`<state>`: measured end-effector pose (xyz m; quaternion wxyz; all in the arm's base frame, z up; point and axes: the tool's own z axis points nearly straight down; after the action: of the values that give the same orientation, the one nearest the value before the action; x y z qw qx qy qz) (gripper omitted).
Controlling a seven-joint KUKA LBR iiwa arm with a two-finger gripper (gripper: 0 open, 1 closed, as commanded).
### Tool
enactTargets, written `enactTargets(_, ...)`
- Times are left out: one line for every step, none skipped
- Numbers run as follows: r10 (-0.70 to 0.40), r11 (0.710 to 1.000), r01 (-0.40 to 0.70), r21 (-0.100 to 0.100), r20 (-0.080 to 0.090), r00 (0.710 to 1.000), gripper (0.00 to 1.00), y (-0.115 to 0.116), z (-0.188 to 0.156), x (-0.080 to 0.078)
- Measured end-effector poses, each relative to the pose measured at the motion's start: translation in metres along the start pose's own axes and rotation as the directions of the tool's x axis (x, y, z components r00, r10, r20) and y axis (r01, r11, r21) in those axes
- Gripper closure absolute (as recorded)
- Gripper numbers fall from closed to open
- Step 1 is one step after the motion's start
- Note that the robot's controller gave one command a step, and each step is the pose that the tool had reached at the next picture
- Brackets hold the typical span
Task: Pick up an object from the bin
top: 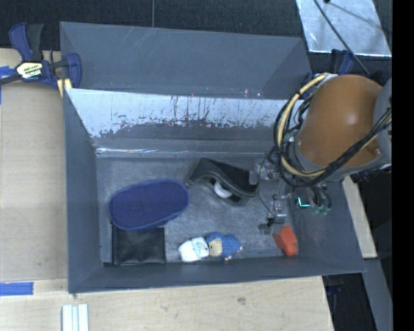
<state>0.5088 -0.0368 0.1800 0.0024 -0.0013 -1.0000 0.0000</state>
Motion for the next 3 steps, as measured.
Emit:
enactTargets(0.405,0.914,-0.405,-0.007,0.029,0.914,0.0,0.042,0.102,-0.074)
enactTargets(0.558,0.83,-0.558,-0.007,0.011,0.83,0.0,0.07,0.078,-0.076)
enactTargets(0.719,0.695,-0.719,-0.008,0.009,0.695,0.0,0.062,0.07,-0.071)
